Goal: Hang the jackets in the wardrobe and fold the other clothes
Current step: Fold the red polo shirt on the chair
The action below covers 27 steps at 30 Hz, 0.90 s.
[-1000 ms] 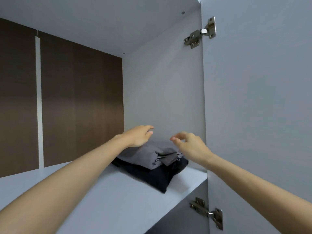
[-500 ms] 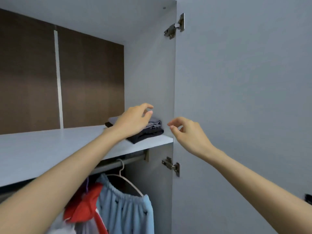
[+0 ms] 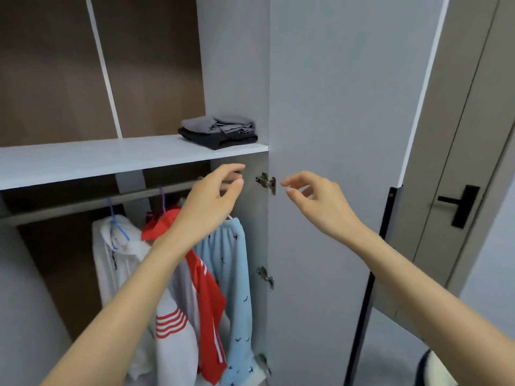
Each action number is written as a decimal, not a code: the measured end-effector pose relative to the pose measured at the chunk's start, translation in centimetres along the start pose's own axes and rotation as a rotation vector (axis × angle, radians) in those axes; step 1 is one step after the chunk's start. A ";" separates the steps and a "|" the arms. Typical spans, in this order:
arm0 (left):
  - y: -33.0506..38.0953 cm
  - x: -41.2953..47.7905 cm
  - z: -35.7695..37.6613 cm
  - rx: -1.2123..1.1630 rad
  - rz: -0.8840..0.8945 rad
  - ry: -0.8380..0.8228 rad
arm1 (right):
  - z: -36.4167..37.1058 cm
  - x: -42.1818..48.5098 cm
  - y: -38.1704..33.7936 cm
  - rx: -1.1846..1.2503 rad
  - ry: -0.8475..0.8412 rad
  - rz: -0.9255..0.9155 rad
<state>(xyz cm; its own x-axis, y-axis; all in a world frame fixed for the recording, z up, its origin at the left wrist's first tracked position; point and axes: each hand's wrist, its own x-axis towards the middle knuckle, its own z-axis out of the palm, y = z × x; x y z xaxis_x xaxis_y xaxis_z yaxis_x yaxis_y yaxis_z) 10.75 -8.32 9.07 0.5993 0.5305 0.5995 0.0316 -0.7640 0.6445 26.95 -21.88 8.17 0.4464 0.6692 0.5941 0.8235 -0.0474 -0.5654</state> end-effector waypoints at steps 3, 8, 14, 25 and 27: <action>0.7 -4.0 1.2 -0.003 -0.007 -0.025 | -0.6 -5.1 -0.1 0.016 0.007 0.058; 0.7 -11.8 4.6 -0.022 -0.021 -0.154 | -1.8 -14.6 0.0 0.019 0.064 0.200; 3.2 -19.1 11.1 -0.088 0.026 -0.394 | -6.4 -26.2 0.2 -0.033 0.178 0.409; 15.6 -30.9 26.0 -0.200 0.250 -0.865 | -18.4 -49.5 3.2 -0.177 0.518 0.841; 18.4 -33.3 29.1 -0.234 0.284 -0.928 | -20.5 -53.7 3.6 -0.183 0.587 0.906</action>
<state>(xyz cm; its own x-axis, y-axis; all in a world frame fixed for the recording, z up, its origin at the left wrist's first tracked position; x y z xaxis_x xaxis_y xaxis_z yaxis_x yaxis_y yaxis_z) 14.62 -50.72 -12.87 0.9509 -0.2347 0.2020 -0.3089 -0.6731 0.6719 13.09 -73.23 -14.03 0.9701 -0.1247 0.2083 0.1233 -0.4859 -0.8652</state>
